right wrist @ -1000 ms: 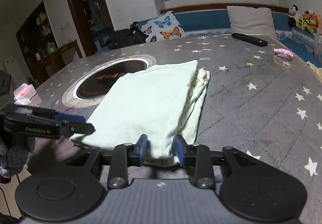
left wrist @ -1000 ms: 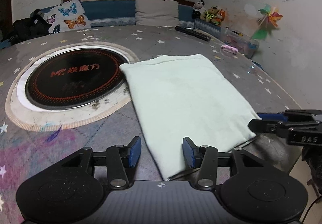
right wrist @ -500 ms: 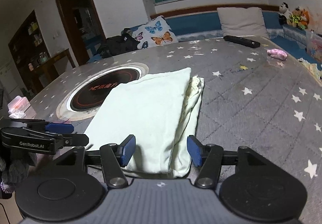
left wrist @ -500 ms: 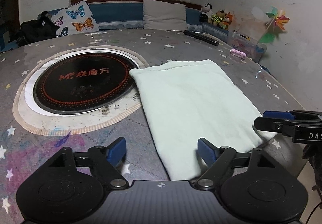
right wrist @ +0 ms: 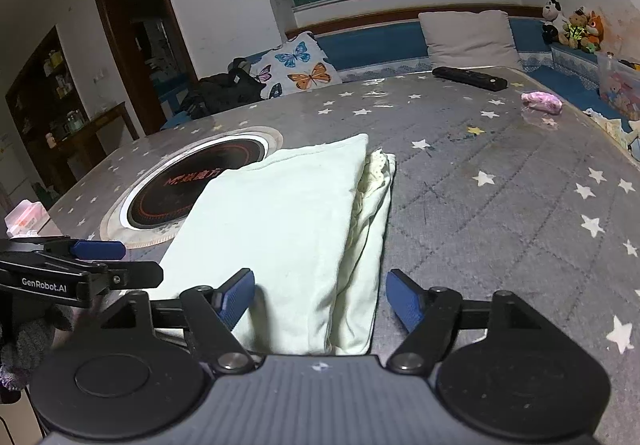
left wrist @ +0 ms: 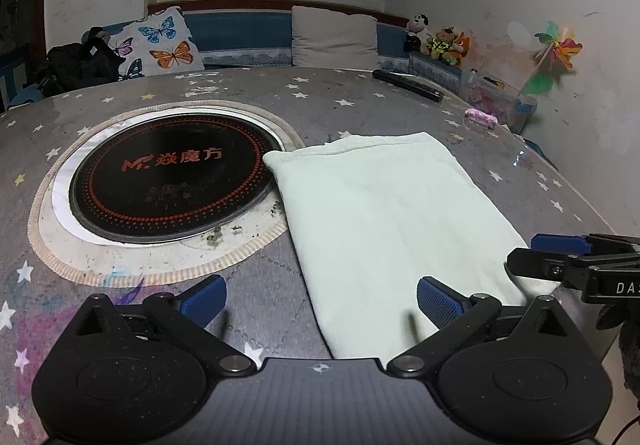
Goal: Fold clothes
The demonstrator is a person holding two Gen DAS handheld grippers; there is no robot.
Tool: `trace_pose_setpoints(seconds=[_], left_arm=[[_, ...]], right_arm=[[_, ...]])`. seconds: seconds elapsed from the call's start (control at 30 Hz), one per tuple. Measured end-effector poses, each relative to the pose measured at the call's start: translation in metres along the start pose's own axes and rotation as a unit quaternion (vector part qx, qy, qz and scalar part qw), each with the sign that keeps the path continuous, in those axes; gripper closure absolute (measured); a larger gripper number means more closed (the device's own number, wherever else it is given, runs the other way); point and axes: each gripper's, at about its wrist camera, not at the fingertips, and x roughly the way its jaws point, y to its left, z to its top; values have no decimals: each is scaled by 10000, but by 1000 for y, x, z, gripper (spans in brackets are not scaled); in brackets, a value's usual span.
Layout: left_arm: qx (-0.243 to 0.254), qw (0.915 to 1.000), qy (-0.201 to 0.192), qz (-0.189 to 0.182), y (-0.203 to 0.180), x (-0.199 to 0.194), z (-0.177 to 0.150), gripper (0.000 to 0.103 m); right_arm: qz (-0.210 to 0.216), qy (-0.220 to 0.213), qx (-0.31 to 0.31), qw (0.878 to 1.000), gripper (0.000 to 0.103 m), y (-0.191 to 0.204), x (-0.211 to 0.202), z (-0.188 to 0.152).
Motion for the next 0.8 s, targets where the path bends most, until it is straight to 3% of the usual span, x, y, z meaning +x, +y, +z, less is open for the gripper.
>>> trace_pose_setpoints(seconds=[0.4,0.8], left_arm=[[-63,10000,33,32,1,5,3,0],[-29,9999,156,-3,0,13,1,0]], right_arm=[[-15,52,-34,10000,22,5,7,0],[-71,165,-34,9998,11,4,15,-4]])
